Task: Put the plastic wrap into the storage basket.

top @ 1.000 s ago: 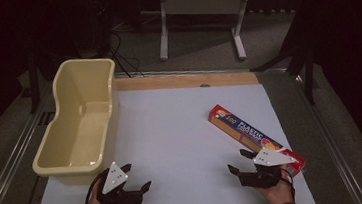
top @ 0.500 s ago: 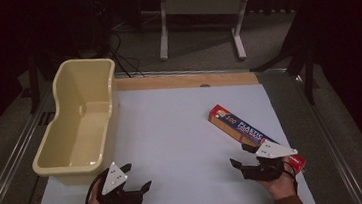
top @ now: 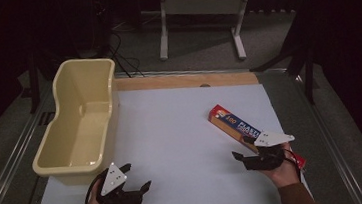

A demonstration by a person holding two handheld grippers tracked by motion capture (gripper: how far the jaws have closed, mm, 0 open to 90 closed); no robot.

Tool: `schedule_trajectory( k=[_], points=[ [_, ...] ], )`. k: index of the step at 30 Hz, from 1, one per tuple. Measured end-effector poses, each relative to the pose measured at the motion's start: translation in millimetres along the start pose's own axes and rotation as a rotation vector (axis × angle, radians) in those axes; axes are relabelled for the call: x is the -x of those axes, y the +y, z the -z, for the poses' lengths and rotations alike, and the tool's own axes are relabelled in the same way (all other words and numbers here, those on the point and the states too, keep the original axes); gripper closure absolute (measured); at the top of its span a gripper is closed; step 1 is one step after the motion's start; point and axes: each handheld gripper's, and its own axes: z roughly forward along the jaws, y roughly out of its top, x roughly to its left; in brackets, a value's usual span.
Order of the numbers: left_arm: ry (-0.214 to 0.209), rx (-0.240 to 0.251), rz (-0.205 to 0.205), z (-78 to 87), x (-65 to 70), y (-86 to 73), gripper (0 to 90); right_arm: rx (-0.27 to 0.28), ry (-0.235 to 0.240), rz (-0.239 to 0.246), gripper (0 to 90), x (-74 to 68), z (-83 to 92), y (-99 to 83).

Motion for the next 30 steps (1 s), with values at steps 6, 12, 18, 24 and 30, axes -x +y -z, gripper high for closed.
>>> schedule_trajectory(
  k=[6,12,18,24,30],
  points=[
    [-0.002,0.002,0.002,0.0,0.2,-0.1,15.1,-0.05,-0.006,0.019,30.6,14.0,-1.8,9.8],
    [-0.002,0.005,0.003,0.0,0.7,-0.1,15.1,-0.114,-0.009,0.03,30.4,29.6,-7.0,16.8],
    [-0.003,0.007,0.005,0.2,0.6,-0.1,15.1,-0.194,-0.019,0.027,30.2,47.4,-12.3,18.6],
    [-0.003,0.006,0.005,-0.3,1.1,-0.2,15.1,-0.262,-0.035,0.018,30.1,62.7,-14.8,18.4],
    [-0.003,0.004,0.003,-0.6,1.3,-0.2,15.0,-0.329,-0.039,0.013,29.0,74.0,-21.3,15.5]
  ],
)
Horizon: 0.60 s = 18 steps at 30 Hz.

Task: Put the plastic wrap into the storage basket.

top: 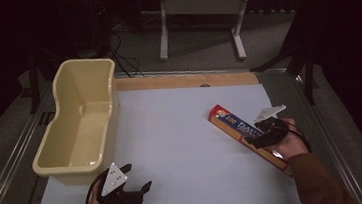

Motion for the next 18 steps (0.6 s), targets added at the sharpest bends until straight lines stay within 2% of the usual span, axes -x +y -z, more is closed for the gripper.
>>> schedule_trajectory(
  k=[8,18],
  points=[
    [-0.001,0.001,0.0,-0.1,0.4,0.0,15.1,-0.086,-0.002,0.014,27.3,8.2,-7.3,2.6],
    [-0.001,-0.001,-0.002,-0.3,0.5,-0.1,15.1,-0.156,0.027,0.009,27.3,14.0,-19.1,3.1]
  ],
)
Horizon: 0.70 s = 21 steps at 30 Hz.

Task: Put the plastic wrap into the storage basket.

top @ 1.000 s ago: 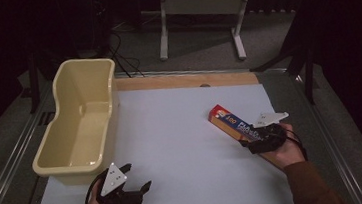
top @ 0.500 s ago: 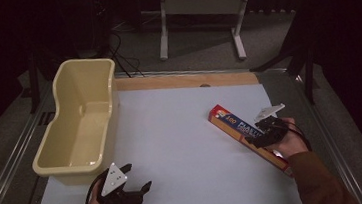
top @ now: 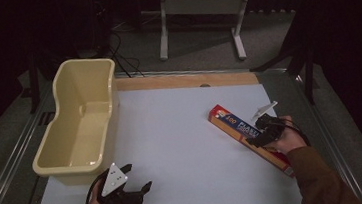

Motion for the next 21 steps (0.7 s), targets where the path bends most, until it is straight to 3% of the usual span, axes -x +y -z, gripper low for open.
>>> schedule_trajectory(
  k=[3,7,13,21],
  points=[
    [-0.001,-0.001,0.0,-0.1,0.2,0.0,15.1,-0.024,0.01,-0.011,28.3,3.3,-3.5,1.1],
    [-0.002,-0.002,-0.002,-0.3,0.3,0.0,15.1,-0.063,0.063,-0.031,31.5,7.4,-8.7,2.9],
    [-0.003,-0.002,-0.002,-0.7,0.6,-0.1,15.1,-0.113,0.102,-0.028,33.1,10.7,-13.7,8.0],
    [-0.004,-0.003,-0.003,-1.2,0.9,-0.1,15.1,-0.177,0.11,-0.019,33.8,11.1,-18.1,14.7]
  ],
)
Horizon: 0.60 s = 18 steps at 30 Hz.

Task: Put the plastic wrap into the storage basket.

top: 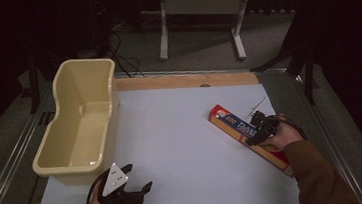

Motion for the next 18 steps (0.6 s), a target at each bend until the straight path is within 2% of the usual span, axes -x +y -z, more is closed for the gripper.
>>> schedule_trajectory(
  k=[4,8,11,13,14,18],
  points=[
    [0.001,-0.001,-0.001,-0.1,0.1,0.1,15.1,-0.056,0.0,0.002,36.9,-1.1,0.2,6.0],
    [0.001,0.0,0.0,0.3,-0.1,0.0,15.1,-0.125,-0.007,-0.019,38.3,-2.2,0.3,13.5],
    [0.001,0.0,0.002,0.5,-0.4,-0.1,15.1,-0.159,-0.019,-0.044,38.9,-3.4,-0.5,17.7],
    [0.001,0.001,0.001,0.8,-0.6,0.0,15.1,-0.173,-0.024,-0.043,39.1,-3.6,-0.4,18.9],
    [0.001,0.002,0.003,1.0,-0.6,0.0,15.1,-0.179,-0.028,-0.057,39.3,-5.8,-0.4,20.1],
    [0.001,0.005,0.012,1.1,-1.1,-0.1,15.1,-0.189,0.016,-0.141,39.3,-8.5,-0.3,22.5]
  ],
)
